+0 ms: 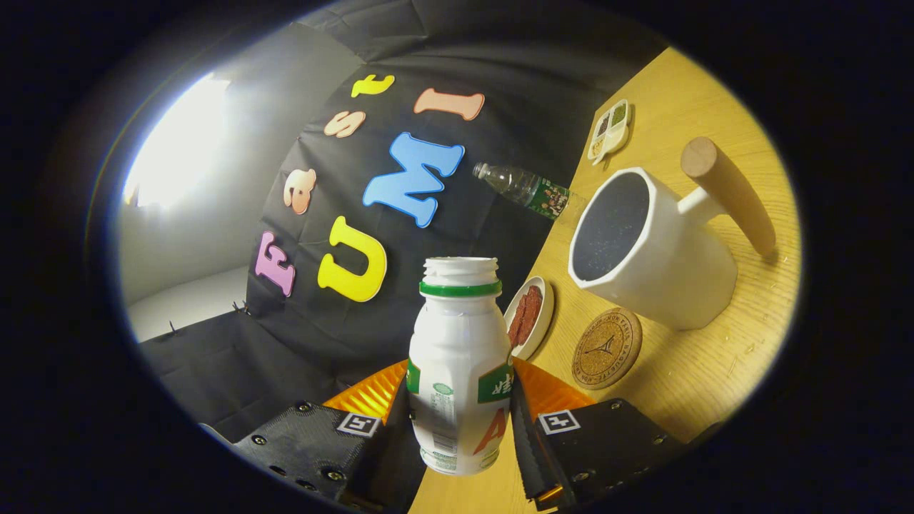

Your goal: Take the bottle from table, then pour the juice into the cup, finally place the bottle on the coaster

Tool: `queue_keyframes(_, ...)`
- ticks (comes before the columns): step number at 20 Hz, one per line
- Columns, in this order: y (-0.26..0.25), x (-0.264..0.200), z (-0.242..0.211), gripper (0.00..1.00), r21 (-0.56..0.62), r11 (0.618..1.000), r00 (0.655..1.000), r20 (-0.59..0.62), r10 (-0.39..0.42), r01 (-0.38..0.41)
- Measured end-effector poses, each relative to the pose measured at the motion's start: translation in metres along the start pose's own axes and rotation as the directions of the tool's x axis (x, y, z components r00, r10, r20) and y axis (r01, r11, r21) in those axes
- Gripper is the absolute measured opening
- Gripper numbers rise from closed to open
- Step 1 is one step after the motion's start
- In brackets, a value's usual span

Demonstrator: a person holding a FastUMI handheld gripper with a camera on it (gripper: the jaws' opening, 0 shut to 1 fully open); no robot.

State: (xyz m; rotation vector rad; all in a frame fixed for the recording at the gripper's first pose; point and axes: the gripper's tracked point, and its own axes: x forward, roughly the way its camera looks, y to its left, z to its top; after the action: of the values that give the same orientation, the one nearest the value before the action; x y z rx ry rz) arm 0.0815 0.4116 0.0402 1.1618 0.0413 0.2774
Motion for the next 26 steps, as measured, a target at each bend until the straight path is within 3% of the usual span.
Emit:
queue_keyframes(6,0.004,0.001,0.013,0.65,0.177,0.983,0.998,0.053,0.038,-0.047)
queue_keyframes(26,-0.002,0.009,0.025,0.65,0.405,0.909,0.991,0.125,0.051,-0.098)
